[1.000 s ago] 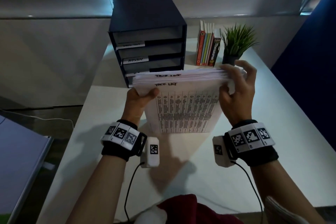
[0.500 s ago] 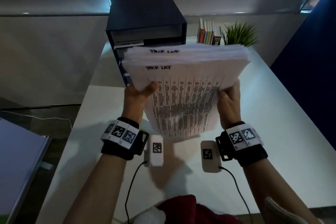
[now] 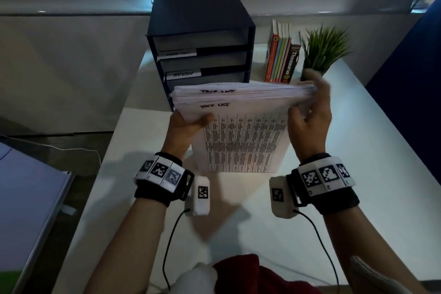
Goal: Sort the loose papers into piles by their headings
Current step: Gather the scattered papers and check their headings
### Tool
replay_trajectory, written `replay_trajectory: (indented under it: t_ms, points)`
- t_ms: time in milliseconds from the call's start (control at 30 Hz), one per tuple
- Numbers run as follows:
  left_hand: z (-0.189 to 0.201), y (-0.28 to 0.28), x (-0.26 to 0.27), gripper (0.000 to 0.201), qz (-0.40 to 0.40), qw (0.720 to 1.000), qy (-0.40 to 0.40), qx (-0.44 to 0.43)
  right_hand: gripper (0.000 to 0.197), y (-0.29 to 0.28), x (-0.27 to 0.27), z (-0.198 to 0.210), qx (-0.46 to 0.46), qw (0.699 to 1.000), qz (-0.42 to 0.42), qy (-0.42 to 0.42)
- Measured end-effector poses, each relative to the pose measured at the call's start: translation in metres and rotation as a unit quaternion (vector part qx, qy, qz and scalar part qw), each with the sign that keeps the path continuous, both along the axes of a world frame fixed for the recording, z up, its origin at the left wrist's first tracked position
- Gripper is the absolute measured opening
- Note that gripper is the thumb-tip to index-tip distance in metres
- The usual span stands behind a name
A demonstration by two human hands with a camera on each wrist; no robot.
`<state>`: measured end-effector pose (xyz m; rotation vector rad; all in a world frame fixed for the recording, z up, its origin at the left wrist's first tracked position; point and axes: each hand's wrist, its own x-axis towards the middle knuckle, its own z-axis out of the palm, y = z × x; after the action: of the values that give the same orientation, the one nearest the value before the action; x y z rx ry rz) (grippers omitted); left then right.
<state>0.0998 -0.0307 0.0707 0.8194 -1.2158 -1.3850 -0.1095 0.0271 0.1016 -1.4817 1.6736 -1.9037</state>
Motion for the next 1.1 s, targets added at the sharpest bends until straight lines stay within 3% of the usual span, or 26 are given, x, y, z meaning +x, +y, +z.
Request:
replay_trajectory:
  t_ms: [67, 133, 233, 400, 500, 567, 667, 700, 733, 833, 867, 1000, 1100]
  points:
    - [-0.012, 0.000, -0.001, 0.045, 0.016, 0.999, -0.030, 0.035, 0.061, -0.002, -0.005, -0.009, 0.033, 0.984, 0.068, -0.159]
    - [-0.020, -0.001, -0.003, 0.036, 0.047, 0.996, -0.047, 0.063, 0.046, -0.006, -0.006, -0.029, 0.121, 0.963, 0.091, -0.224]
    - [-0.019, -0.001, -0.007, 0.025, 0.068, 0.994, -0.054, 0.067, 0.032, -0.008, -0.006, -0.053, 0.192, 0.955, 0.037, -0.223]
    - [0.010, -0.001, -0.008, 0.035, 0.053, 0.999, 0.002, -0.008, 0.024, -0.011, -0.006, -0.023, 0.077, 0.973, 0.022, -0.216]
    - [0.010, -0.008, -0.006, 0.035, 0.065, 0.998, 0.004, -0.005, 0.039, -0.013, -0.012, -0.024, 0.057, 0.978, 0.046, -0.194]
    - [-0.005, -0.008, -0.008, 0.053, 0.080, 0.995, -0.054, 0.029, 0.046, -0.011, -0.011, -0.045, 0.114, 0.971, 0.061, -0.200]
    - [-0.042, -0.001, -0.006, 0.100, 0.073, 0.987, -0.118, 0.085, 0.042, -0.005, -0.004, -0.081, 0.245, 0.950, 0.072, -0.182]
    - [-0.049, 0.001, -0.006, 0.106, 0.073, 0.983, -0.140, 0.095, 0.042, -0.003, -0.004, -0.088, 0.274, 0.943, 0.072, -0.177]
    - [-0.051, 0.003, -0.006, 0.097, 0.078, 0.978, -0.162, 0.107, 0.045, -0.002, -0.005, -0.093, 0.285, 0.939, 0.077, -0.175]
    - [-0.052, -0.001, -0.005, 0.042, 0.122, 0.964, -0.204, 0.117, 0.059, 0.002, -0.006, -0.088, 0.263, 0.947, 0.094, -0.156]
    - [-0.051, -0.002, -0.006, 0.036, 0.127, 0.964, -0.210, 0.107, 0.058, 0.003, -0.006, -0.086, 0.253, 0.952, 0.089, -0.147]
    - [-0.060, 0.004, -0.011, 0.039, 0.131, 0.955, -0.247, 0.104, 0.035, 0.006, -0.007, -0.088, 0.275, 0.956, 0.036, -0.092]
    - [-0.074, 0.015, -0.017, 0.036, 0.137, 0.939, -0.284, 0.140, 0.035, 0.010, -0.006, -0.100, 0.347, 0.936, 0.019, -0.058]
